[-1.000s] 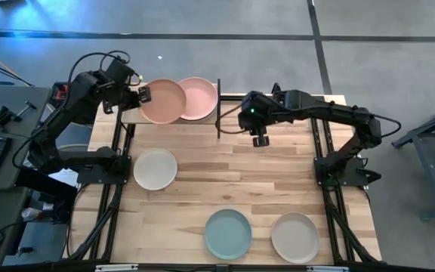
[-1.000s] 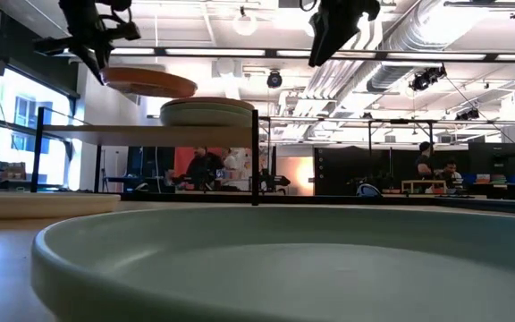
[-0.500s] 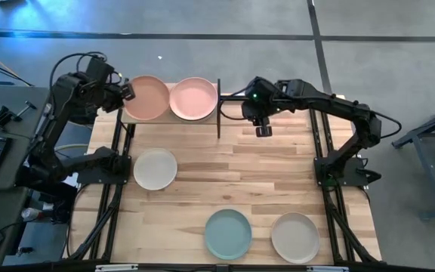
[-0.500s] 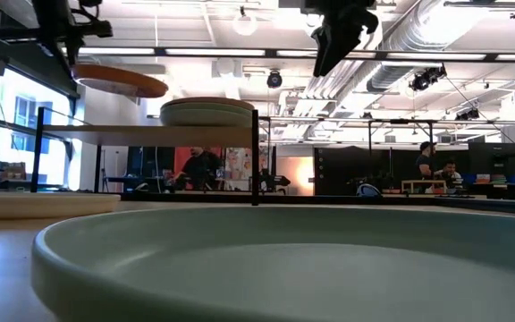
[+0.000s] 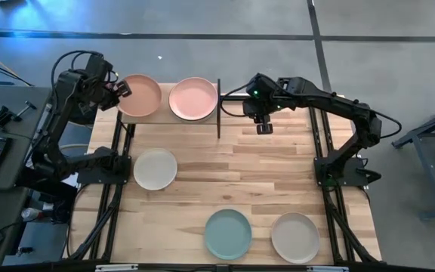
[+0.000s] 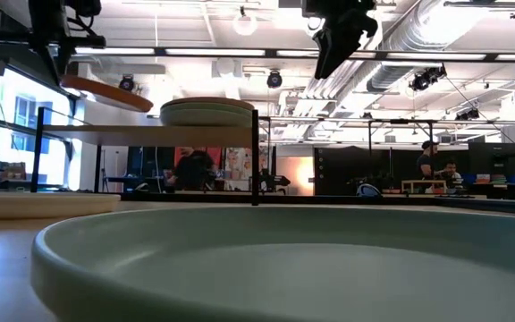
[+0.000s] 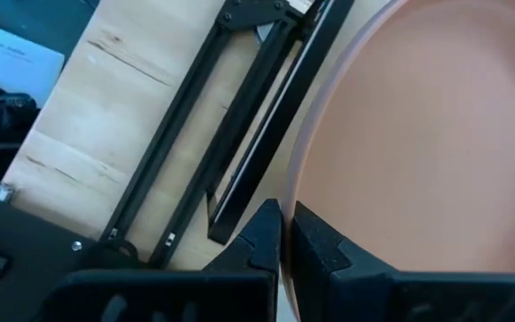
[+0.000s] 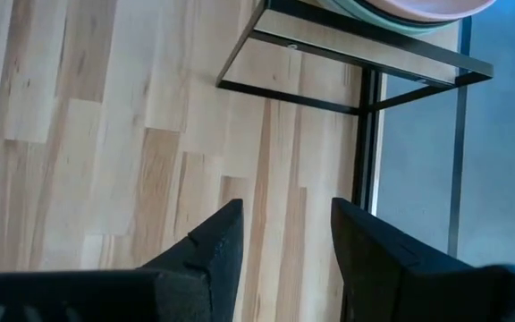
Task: Place and stack plates onto a shelf
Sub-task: Put the orange plate on the shelf
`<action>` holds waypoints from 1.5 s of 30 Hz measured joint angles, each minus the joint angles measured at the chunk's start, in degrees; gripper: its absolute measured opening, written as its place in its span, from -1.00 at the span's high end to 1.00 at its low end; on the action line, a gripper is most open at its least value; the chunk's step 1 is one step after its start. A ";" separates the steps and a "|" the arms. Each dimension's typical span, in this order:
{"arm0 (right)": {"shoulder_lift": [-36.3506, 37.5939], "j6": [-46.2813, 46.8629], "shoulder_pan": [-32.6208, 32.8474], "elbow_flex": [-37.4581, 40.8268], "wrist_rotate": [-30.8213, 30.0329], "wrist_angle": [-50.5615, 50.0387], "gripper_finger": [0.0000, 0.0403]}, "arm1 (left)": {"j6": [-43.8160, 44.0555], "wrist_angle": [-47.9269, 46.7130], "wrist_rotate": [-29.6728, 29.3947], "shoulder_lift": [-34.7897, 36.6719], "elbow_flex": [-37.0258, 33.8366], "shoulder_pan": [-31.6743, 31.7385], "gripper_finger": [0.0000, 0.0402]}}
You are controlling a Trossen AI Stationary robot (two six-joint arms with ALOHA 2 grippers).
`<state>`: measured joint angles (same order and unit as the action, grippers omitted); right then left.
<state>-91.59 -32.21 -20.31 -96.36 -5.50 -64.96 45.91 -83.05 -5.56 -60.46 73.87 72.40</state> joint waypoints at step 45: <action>-0.02 -1.27 -4.70 0.00 -0.04 -2.13 0.27 | -2.23 1.34 0.48 -14.39 -0.02 -1.64 0.78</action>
<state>-91.61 -33.47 -25.01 -96.36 -5.54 -67.09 43.68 -81.71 -5.08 -74.85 73.84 70.76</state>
